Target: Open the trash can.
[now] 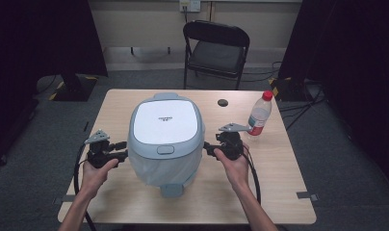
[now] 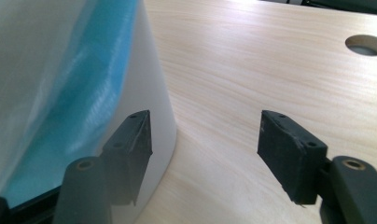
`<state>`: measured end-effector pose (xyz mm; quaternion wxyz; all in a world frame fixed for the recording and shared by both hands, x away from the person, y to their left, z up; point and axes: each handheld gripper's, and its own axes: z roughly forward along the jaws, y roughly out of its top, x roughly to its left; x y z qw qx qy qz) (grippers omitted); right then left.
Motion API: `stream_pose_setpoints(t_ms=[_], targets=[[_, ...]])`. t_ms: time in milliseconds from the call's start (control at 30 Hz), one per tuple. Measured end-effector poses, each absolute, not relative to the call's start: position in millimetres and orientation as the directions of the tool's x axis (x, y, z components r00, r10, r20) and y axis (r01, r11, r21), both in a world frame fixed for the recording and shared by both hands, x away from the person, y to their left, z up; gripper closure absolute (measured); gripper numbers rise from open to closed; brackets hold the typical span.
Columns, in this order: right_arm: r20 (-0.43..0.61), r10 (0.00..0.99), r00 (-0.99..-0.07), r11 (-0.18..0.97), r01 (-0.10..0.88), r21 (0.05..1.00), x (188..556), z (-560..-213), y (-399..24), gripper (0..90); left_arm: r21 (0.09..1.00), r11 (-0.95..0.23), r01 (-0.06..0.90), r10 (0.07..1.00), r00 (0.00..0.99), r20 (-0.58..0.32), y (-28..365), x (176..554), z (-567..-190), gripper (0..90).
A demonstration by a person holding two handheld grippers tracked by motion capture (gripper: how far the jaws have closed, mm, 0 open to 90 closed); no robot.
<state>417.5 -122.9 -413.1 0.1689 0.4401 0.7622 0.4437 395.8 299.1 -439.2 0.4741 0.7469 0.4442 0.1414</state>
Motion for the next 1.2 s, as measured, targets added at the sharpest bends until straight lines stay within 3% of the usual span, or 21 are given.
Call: stream_pose_setpoints(t_ms=[133,300,500,733,1033,1200], targets=[[0.157,0.809,-0.566,0.205,0.522,0.828,412.3,-408.8,-134.6,32.4,0.813,-0.177,0.555,0.827,0.531,-0.183,306.3,400.7,-447.2,38.3],[0.164,0.766,-0.621,0.195,0.467,0.862,394.7,-386.4,-144.5,48.1,0.748,-0.287,0.598,0.843,0.529,-0.1,309.3,404.2,-468.7,36.8],[0.148,0.715,-0.683,0.2,0.402,0.893,377.5,-363.0,-147.8,66.1,0.737,-0.308,0.602,0.863,0.503,-0.05,312.5,401.0,-481.2,36.3],[0.119,0.668,-0.734,0.192,0.324,0.926,357.6,-334.8,-147.1,78.0,0.72,-0.342,0.604,0.86,0.511,-0.02,311.6,400.9,-491.1,31.8],[0.076,0.527,-0.846,0.197,0.209,0.958,325.0,-295.1,-125.5,87.7,0.737,-0.326,0.593,0.875,0.485,-0.003,310.9,401.8,-501.7,16.2],[0.079,0.44,-0.895,0.222,0.194,0.955,323.6,-287.2,-98.1,90.0,0.739,-0.325,0.59,0.876,0.482,0.001,310.7,402.0,-502.2,14.7]])
